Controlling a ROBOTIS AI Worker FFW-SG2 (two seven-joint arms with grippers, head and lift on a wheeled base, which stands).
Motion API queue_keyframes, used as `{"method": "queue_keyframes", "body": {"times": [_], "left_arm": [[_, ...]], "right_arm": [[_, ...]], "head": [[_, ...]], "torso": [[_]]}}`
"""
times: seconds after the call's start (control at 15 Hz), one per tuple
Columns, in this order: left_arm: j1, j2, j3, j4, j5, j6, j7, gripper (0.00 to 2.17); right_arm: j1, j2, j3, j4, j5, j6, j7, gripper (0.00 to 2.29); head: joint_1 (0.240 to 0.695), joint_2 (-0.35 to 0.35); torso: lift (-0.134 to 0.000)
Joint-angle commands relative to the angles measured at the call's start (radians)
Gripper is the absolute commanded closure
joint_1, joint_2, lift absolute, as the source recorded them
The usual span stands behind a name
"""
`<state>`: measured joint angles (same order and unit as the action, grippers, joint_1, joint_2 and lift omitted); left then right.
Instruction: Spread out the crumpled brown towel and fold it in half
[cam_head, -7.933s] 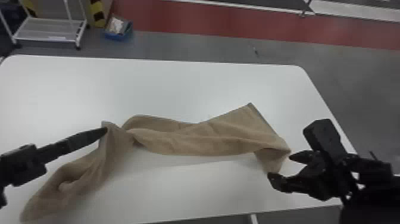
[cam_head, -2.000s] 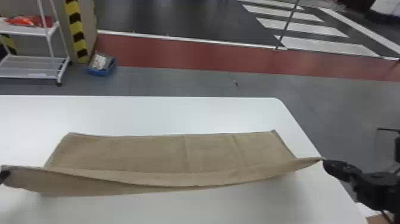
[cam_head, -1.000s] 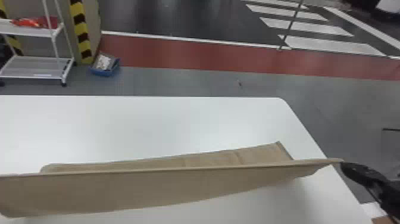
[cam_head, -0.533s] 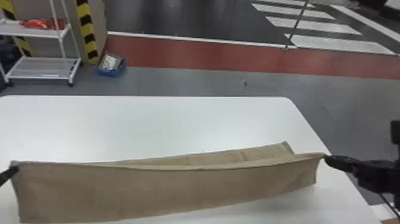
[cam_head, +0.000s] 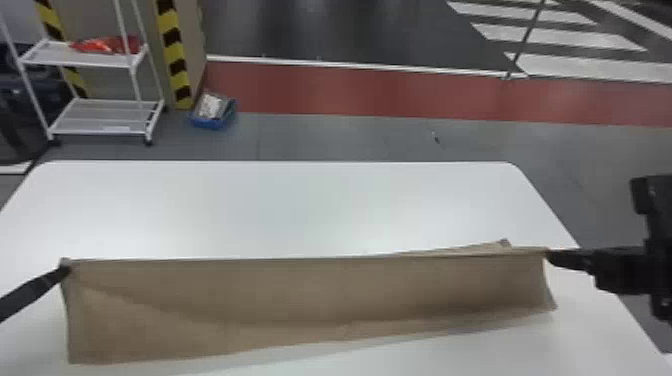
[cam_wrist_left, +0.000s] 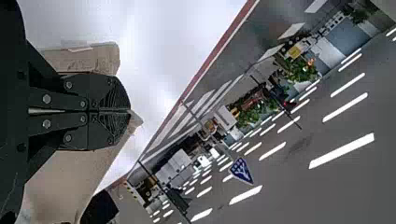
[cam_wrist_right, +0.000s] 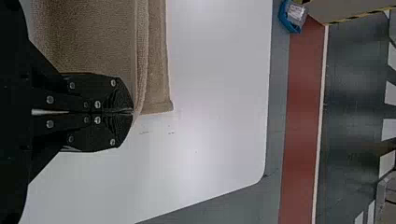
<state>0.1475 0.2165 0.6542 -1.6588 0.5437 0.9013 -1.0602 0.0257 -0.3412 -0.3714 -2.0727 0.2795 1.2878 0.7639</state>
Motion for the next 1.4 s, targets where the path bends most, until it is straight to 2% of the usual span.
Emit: {"method": "queue_keyframes", "body": {"times": [0.0,0.27,0.67,0.93,1.13,1.33], "left_arm": [[-0.003,0.009,0.015,0.019,0.001,0.000,-0.009,1.15],[0.015,0.012,0.070,0.011,0.008,0.000,-0.043,1.15],[0.055,0.014,0.143,-0.019,0.018,0.055,-0.110,1.15],[0.058,0.038,0.102,-0.065,-0.021,0.163,-0.107,1.15],[0.015,0.040,0.050,-0.070,-0.082,0.230,-0.099,1.15],[-0.031,0.040,0.045,-0.068,-0.087,0.245,-0.070,1.15]], "right_arm": [[-0.018,0.001,0.022,0.020,0.015,0.000,0.005,1.33],[-0.004,0.002,0.012,0.002,0.021,0.000,0.052,1.33],[0.094,0.013,-0.032,-0.138,0.029,-0.003,0.144,1.33],[0.097,0.014,-0.023,-0.156,0.033,-0.003,0.190,1.33],[0.063,0.014,0.016,-0.152,0.046,0.015,0.190,1.33],[-0.003,0.013,0.014,-0.093,0.047,0.065,0.190,1.33]], "head": [[0.695,-0.125],[0.695,-0.086],[0.695,-0.040],[0.695,-0.021],[0.695,-0.031],[0.695,-0.043]], "torso": [[-0.125],[-0.125],[-0.125],[-0.125],[-0.125],[-0.125]]}}
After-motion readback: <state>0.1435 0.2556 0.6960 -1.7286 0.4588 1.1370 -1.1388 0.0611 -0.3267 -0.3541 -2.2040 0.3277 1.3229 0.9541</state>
